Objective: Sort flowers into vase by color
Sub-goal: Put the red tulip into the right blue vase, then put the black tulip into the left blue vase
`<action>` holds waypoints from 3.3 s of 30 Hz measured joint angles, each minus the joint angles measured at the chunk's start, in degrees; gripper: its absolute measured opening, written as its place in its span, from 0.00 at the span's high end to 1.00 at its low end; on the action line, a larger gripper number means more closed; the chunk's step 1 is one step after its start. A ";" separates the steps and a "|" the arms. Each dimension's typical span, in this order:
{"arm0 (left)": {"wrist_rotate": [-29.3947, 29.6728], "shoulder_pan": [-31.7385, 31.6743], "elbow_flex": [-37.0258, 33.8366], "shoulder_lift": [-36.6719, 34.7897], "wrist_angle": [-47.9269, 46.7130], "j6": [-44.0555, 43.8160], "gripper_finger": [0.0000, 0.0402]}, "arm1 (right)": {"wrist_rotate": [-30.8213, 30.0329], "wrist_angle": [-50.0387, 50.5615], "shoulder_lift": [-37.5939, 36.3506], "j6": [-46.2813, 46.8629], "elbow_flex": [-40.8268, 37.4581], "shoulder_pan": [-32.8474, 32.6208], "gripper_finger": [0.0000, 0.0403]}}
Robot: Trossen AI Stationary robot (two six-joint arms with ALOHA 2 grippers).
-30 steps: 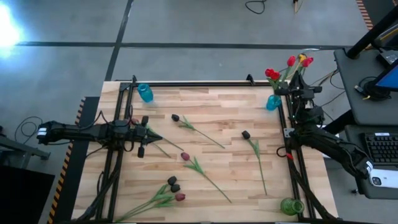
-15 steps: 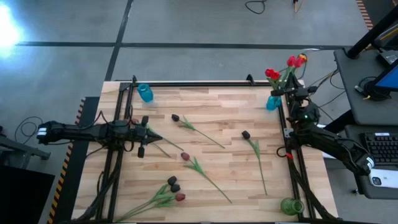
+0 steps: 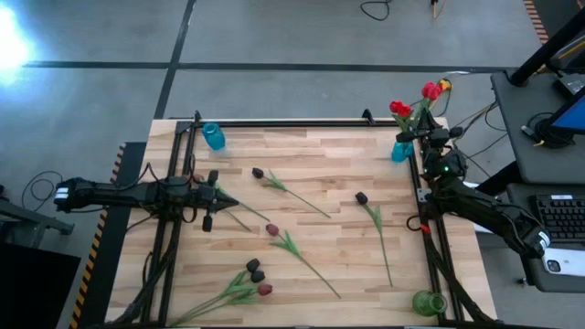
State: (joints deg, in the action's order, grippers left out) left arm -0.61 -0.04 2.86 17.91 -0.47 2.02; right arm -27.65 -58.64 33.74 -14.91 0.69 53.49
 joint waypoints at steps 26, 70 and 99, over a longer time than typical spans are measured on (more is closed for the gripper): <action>0.00 0.00 0.00 0.00 0.00 0.00 1.00 | -3.36 4.99 -4.47 -0.93 -0.07 -3.82 0.56; 0.00 -0.01 0.00 0.00 0.00 0.01 1.00 | -18.42 43.01 -23.66 -4.62 16.51 -47.23 0.44; 0.01 -0.01 -0.01 0.00 0.00 0.00 1.00 | -22.93 76.82 9.68 41.06 30.21 -76.22 0.44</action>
State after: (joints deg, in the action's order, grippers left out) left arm -0.60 -0.05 2.85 17.91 -0.47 2.02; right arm -50.58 18.18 43.42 26.15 30.90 -22.73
